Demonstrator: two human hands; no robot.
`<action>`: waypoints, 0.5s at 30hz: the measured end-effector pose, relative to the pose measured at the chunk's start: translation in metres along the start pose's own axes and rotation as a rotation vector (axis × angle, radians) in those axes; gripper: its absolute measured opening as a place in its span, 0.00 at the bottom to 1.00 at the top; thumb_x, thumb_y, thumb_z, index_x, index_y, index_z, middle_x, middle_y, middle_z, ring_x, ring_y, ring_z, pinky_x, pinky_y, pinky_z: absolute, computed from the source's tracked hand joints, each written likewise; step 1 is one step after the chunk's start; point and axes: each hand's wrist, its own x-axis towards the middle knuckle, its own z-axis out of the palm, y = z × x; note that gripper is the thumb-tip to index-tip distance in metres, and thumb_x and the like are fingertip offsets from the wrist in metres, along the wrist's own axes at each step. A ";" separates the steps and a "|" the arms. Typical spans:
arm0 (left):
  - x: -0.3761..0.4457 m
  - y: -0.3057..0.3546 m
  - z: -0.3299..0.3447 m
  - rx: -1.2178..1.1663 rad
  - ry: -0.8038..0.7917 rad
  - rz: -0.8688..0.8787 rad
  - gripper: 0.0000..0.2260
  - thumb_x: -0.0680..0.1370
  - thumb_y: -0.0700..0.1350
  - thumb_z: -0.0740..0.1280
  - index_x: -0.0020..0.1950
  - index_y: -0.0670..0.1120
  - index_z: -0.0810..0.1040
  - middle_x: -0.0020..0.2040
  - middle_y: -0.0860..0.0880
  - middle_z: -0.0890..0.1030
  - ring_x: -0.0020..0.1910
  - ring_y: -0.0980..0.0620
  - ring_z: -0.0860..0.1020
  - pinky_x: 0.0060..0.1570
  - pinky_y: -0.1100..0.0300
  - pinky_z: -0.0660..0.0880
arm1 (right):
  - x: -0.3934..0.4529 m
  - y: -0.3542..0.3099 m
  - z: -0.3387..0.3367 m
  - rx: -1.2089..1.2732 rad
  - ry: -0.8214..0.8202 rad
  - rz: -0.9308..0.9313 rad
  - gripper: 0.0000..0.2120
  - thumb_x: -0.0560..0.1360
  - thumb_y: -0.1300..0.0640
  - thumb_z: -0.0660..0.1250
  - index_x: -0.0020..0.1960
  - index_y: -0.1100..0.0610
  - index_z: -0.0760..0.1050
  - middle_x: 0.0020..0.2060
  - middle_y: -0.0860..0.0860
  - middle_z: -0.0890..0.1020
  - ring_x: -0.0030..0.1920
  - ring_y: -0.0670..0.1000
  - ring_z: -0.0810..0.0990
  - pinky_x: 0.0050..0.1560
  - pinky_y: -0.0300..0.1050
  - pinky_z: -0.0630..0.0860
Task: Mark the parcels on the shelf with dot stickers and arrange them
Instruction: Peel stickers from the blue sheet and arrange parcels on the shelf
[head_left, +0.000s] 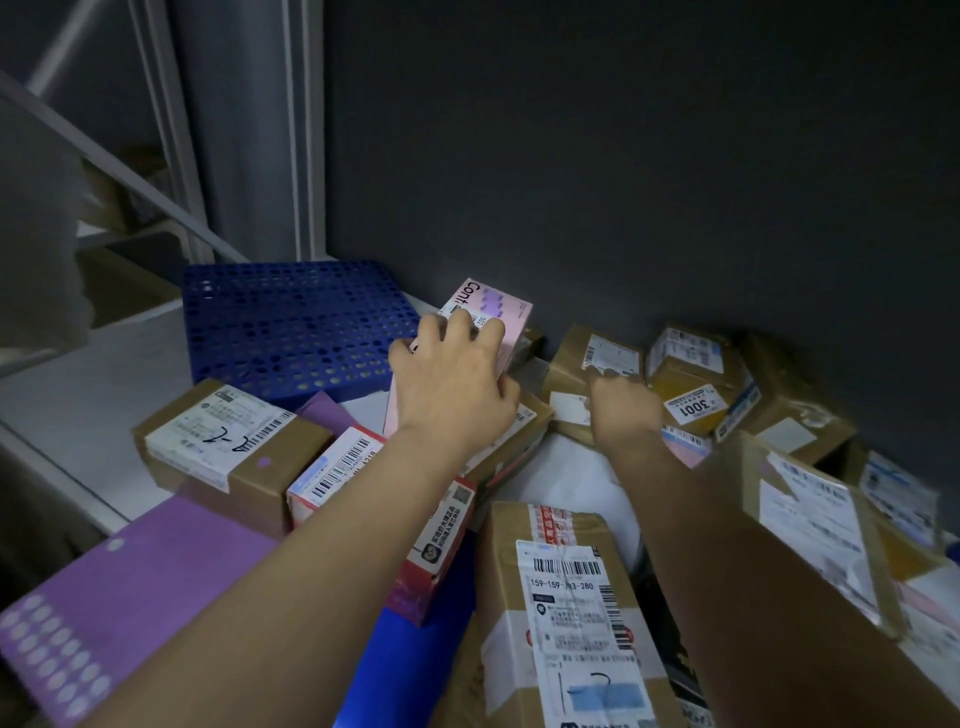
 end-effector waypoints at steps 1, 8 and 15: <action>0.000 0.000 0.001 0.000 -0.001 0.001 0.19 0.76 0.56 0.58 0.66 0.50 0.66 0.66 0.46 0.69 0.65 0.43 0.65 0.58 0.45 0.66 | 0.000 0.001 -0.001 -0.004 0.051 -0.006 0.23 0.76 0.61 0.65 0.70 0.57 0.64 0.62 0.57 0.74 0.62 0.58 0.72 0.53 0.50 0.74; -0.001 -0.001 0.003 0.004 0.015 0.000 0.19 0.76 0.55 0.57 0.65 0.51 0.66 0.65 0.47 0.69 0.64 0.44 0.65 0.58 0.46 0.66 | -0.007 -0.007 0.004 -0.040 0.364 -0.119 0.22 0.60 0.68 0.76 0.52 0.59 0.76 0.51 0.61 0.77 0.49 0.62 0.77 0.45 0.54 0.76; -0.002 -0.004 0.004 -0.022 0.016 0.003 0.19 0.76 0.56 0.58 0.65 0.51 0.67 0.66 0.48 0.68 0.65 0.45 0.64 0.59 0.46 0.65 | -0.012 -0.007 0.021 -0.043 0.313 -0.058 0.37 0.66 0.48 0.74 0.70 0.57 0.64 0.73 0.62 0.62 0.66 0.64 0.68 0.66 0.58 0.66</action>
